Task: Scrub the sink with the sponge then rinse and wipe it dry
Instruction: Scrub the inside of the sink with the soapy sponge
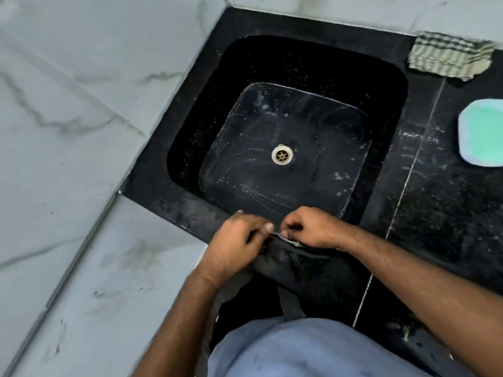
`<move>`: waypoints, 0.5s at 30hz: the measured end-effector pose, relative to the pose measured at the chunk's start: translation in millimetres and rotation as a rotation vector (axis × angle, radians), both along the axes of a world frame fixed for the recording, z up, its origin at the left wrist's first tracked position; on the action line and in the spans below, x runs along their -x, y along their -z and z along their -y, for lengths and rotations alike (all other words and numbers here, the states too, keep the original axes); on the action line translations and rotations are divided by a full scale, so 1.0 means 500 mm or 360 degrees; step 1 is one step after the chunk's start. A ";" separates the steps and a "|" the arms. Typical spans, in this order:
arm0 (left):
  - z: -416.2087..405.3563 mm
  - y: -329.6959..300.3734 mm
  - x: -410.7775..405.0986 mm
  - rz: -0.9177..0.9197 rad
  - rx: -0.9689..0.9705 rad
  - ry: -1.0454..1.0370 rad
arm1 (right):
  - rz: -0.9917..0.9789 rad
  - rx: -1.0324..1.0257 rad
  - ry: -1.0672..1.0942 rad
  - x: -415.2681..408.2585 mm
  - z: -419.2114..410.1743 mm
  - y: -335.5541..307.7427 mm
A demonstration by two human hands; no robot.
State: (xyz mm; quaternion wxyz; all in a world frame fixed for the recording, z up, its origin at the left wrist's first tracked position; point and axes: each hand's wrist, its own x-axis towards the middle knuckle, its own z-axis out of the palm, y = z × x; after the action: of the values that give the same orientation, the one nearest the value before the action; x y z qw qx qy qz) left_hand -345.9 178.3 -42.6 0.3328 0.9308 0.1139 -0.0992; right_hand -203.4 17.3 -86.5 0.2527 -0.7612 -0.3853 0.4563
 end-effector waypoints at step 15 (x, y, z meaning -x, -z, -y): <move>-0.085 0.094 -0.014 -0.0013 -0.0741 -0.1040 | 0.0299 0.0340 -0.0463 0.000 -0.090 -0.012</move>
State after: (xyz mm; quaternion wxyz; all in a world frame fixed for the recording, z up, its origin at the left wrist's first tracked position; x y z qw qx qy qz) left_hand -338.9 220.9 -89.4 0.1265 0.8957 0.4246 0.0365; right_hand -203.5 62.3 -80.5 0.0649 -0.7592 -0.4624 0.4534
